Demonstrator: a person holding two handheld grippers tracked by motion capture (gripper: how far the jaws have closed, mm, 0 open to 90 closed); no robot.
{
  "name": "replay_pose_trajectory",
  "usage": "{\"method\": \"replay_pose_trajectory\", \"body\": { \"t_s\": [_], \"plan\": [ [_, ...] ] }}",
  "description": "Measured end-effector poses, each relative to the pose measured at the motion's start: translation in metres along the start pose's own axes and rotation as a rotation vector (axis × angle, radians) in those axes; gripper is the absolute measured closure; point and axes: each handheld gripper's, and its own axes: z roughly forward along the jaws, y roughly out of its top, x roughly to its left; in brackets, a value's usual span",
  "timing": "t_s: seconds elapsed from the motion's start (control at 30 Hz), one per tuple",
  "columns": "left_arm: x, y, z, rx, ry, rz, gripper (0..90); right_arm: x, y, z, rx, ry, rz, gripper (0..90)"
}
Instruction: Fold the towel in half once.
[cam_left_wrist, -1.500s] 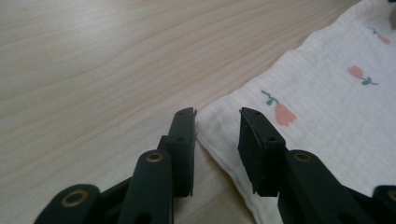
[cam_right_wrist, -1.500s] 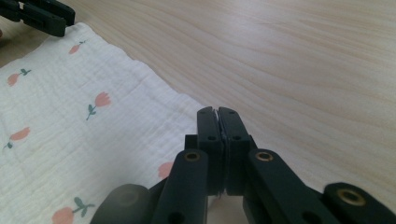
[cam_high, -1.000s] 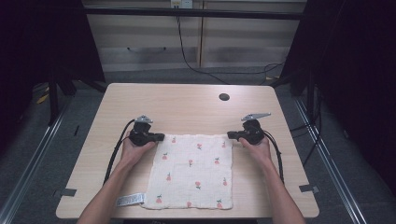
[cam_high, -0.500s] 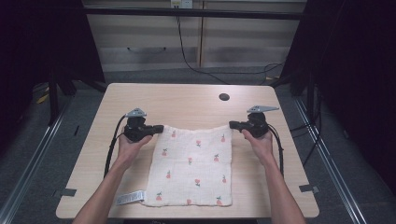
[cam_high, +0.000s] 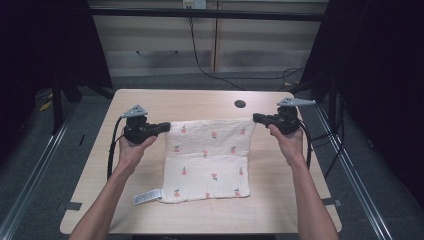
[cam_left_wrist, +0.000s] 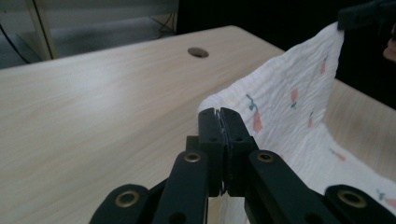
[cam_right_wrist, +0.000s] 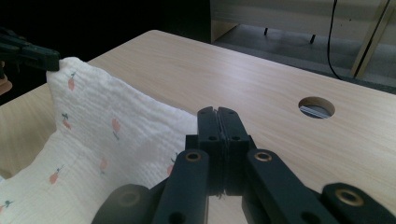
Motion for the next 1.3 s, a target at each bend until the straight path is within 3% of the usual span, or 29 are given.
{"method": "replay_pose_trajectory", "body": {
  "t_s": [0.03, 0.13, 0.33, 0.43, 0.53, 0.6, 0.67, 0.9, 1.17, 1.3],
  "plan": [
    [-0.002, 0.002, 0.0, -0.012, -0.011, -0.007, 88.5, 0.0, 0.001, -0.001, -0.002, 0.0, -0.004, 89.4],
    [-0.009, 0.007, 0.003, 0.012, -0.003, 0.04, 88.5, 0.0, 0.004, -0.005, -0.006, -0.001, -0.009, 89.4],
    [-0.017, 0.02, -0.009, -0.049, -0.011, 0.06, 88.5, 0.005, 0.014, -0.018, -0.051, 0.019, -0.026, 89.4],
    [-0.02, 0.021, -0.011, -0.046, -0.007, 0.07, 88.5, 0.012, 0.016, -0.021, -0.055, 0.031, -0.045, 89.4],
    [-0.017, 0.011, -0.01, -0.027, -0.001, 0.041, 88.5, 0.016, 0.011, -0.02, -0.041, 0.044, -0.055, 89.4],
    [-0.017, 0.002, -0.01, -0.001, 0.009, 0.048, 88.5, 0.018, 0.003, -0.02, -0.033, 0.055, -0.052, 89.4],
    [-0.016, -0.005, -0.012, -0.005, -0.012, 0.028, 88.5, 0.019, -0.005, -0.02, -0.02, 0.06, -0.053, 89.4],
    [-0.028, -0.017, -0.024, 0.01, -0.007, 0.068, 88.5, 0.028, -0.024, -0.029, -0.027, 0.085, -0.053, 89.4],
    [-0.033, -0.034, -0.032, 0.016, -0.035, 0.042, 88.4, 0.042, -0.045, -0.037, -0.004, 0.099, -0.066, 89.4],
    [-0.041, -0.041, -0.035, 0.018, -0.027, 0.068, 88.3, 0.045, -0.056, -0.04, 0.016, 0.105, -0.062, 89.4]
  ]
}}
